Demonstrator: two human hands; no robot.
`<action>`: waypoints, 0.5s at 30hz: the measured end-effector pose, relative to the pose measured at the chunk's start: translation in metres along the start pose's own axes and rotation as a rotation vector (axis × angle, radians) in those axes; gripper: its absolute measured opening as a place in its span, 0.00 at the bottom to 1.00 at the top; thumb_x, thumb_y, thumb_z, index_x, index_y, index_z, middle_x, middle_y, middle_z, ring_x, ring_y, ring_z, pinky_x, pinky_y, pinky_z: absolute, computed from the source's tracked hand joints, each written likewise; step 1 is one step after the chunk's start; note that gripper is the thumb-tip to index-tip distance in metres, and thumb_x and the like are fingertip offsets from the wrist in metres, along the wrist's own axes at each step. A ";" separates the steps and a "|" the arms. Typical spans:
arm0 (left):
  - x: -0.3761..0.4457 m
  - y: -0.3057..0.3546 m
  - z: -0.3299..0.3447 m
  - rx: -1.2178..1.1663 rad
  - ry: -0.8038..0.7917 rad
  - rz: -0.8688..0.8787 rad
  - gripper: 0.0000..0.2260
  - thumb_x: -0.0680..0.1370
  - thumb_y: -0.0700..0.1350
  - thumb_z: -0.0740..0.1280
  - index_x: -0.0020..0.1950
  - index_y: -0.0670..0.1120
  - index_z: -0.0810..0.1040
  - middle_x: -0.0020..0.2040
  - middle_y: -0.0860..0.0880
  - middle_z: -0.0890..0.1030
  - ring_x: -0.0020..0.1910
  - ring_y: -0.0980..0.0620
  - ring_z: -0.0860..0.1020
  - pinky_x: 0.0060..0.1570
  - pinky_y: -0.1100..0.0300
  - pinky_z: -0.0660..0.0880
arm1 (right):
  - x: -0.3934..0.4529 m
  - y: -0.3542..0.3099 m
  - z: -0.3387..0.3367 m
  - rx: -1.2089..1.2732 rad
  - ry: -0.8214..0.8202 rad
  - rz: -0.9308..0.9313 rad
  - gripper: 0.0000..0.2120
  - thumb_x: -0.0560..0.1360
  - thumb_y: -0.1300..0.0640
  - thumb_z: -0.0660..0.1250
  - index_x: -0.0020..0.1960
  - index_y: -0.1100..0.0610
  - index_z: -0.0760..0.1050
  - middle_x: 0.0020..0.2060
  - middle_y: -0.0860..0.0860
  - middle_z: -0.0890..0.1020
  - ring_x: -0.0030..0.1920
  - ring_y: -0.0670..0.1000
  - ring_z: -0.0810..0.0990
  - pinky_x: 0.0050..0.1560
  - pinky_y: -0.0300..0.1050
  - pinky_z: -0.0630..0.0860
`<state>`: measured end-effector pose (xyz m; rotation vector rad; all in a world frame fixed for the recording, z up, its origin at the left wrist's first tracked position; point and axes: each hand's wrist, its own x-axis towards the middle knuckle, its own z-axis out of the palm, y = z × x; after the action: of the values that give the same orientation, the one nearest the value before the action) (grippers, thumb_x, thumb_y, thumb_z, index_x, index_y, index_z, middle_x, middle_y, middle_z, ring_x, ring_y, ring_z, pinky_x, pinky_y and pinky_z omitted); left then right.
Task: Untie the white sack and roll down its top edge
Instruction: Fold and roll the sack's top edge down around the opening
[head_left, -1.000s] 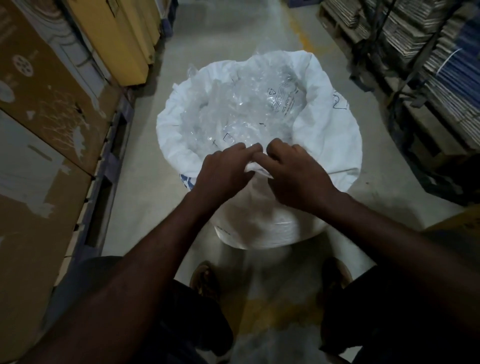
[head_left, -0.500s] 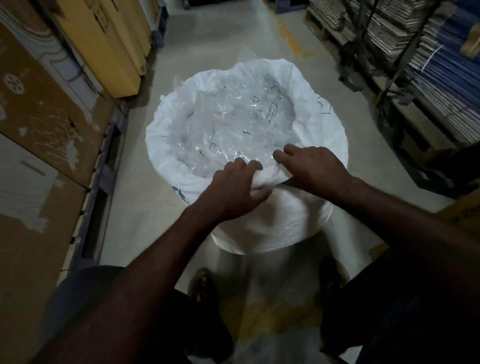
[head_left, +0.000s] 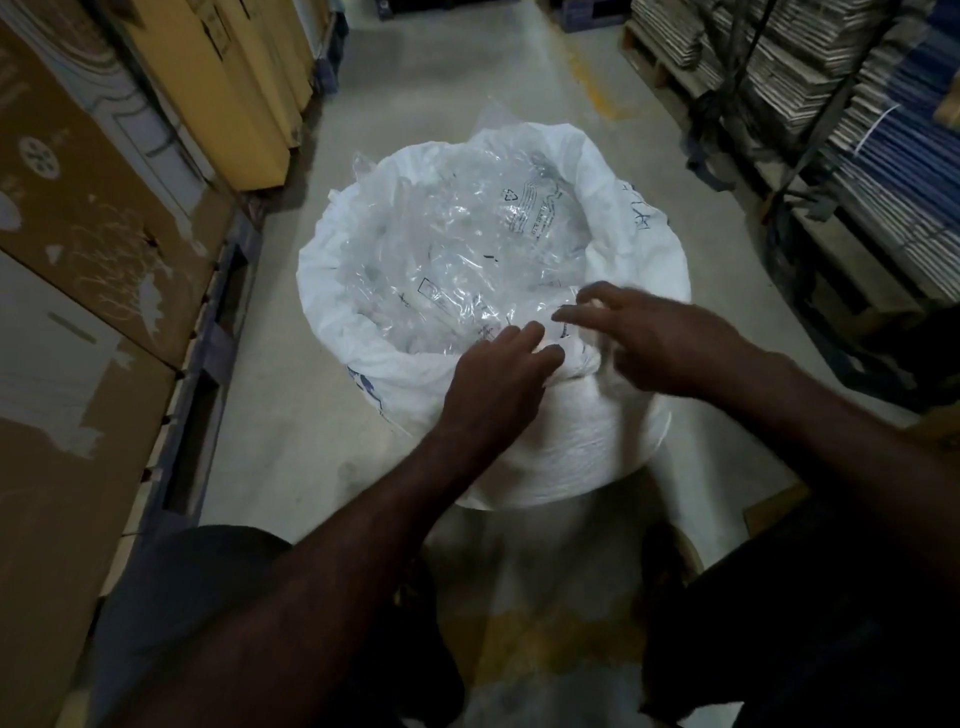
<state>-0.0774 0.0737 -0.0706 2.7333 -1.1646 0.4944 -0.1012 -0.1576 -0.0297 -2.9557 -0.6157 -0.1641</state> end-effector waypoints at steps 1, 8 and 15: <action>0.000 -0.001 0.001 0.017 0.009 0.060 0.06 0.74 0.40 0.72 0.49 0.49 0.80 0.49 0.47 0.79 0.48 0.42 0.78 0.41 0.51 0.68 | 0.004 0.006 -0.005 -0.138 0.055 -0.004 0.34 0.69 0.59 0.78 0.73 0.44 0.76 0.77 0.49 0.70 0.62 0.58 0.76 0.53 0.51 0.74; 0.004 0.008 -0.007 -0.284 -0.134 -0.017 0.10 0.74 0.42 0.72 0.51 0.48 0.73 0.58 0.47 0.74 0.51 0.42 0.75 0.43 0.46 0.76 | 0.007 0.022 0.008 -0.279 0.017 -0.053 0.13 0.69 0.57 0.75 0.53 0.55 0.80 0.46 0.54 0.82 0.51 0.60 0.83 0.71 0.63 0.68; 0.042 0.015 -0.002 -0.527 -0.407 -0.256 0.25 0.76 0.53 0.79 0.70 0.48 0.75 0.61 0.46 0.79 0.62 0.45 0.78 0.58 0.50 0.76 | -0.017 0.000 0.027 -0.117 0.141 0.291 0.21 0.76 0.54 0.69 0.64 0.53 0.62 0.39 0.56 0.82 0.38 0.64 0.82 0.32 0.50 0.71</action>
<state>-0.0620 0.0353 -0.0541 2.5011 -0.8307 -0.3693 -0.1144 -0.1601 -0.0588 -3.0662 -0.1601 -0.3867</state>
